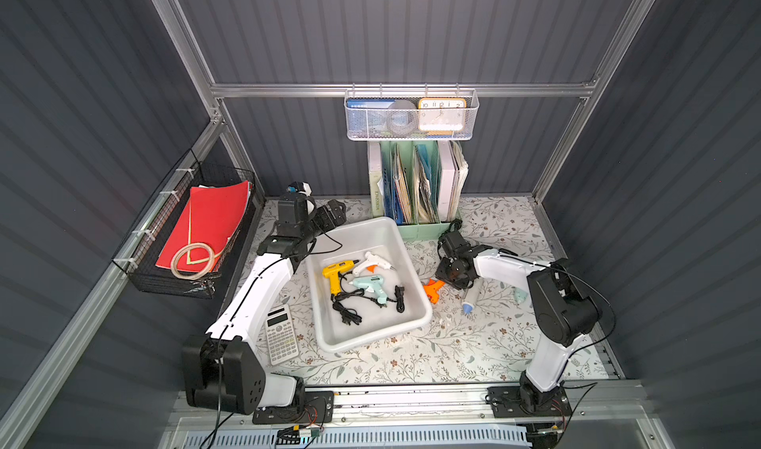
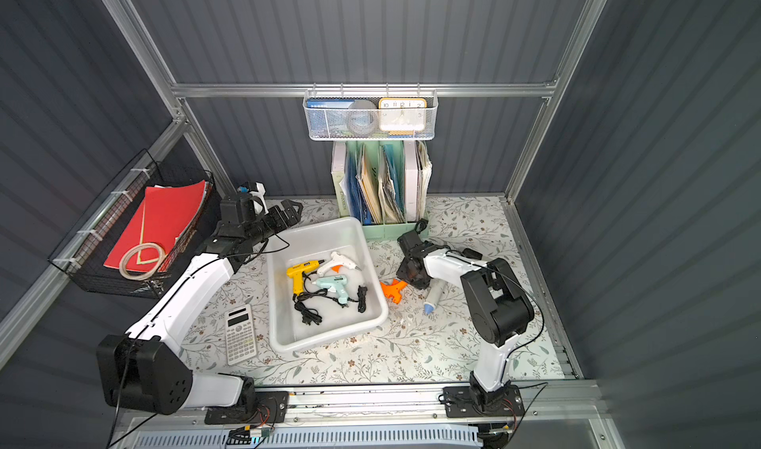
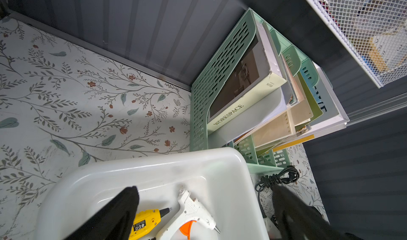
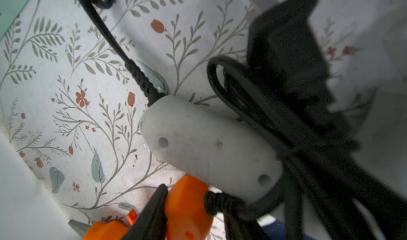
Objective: Put the hot melt glue gun into the storage box
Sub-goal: Pick up the hot melt adhesive gun from the center of the board.
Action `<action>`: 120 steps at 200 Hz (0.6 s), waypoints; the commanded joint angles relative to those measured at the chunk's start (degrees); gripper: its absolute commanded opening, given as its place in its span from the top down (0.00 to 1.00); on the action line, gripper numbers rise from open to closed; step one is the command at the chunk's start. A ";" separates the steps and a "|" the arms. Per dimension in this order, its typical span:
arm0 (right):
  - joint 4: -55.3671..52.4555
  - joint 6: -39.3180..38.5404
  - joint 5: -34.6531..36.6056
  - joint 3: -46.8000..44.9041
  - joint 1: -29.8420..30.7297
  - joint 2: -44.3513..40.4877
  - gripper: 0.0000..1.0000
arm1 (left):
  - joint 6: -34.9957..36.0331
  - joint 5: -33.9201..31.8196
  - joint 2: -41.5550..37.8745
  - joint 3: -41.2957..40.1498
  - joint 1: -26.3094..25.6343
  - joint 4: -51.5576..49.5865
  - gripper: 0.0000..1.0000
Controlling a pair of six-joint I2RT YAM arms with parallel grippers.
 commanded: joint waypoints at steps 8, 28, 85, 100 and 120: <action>0.18 -1.02 1.91 -1.30 0.12 -0.36 0.77 | -0.39 0.10 -0.07 1.07 -0.11 -0.13 0.00; -0.35 -1.51 3.46 -1.70 0.62 -2.44 0.86 | -0.09 0.23 0.06 1.21 -0.12 -0.13 0.00; -1.58 -4.20 8.29 -2.58 1.72 -11.42 1.00 | 2.03 4.79 2.49 3.47 -0.17 1.68 0.00; -2.08 -5.22 10.30 -2.53 2.14 -14.02 1.00 | 2.15 8.61 3.53 3.67 -0.27 3.01 0.00; -2.81 -7.35 13.18 -2.19 2.44 -17.55 1.00 | 3.51 13.80 4.75 4.35 -1.49 4.34 0.00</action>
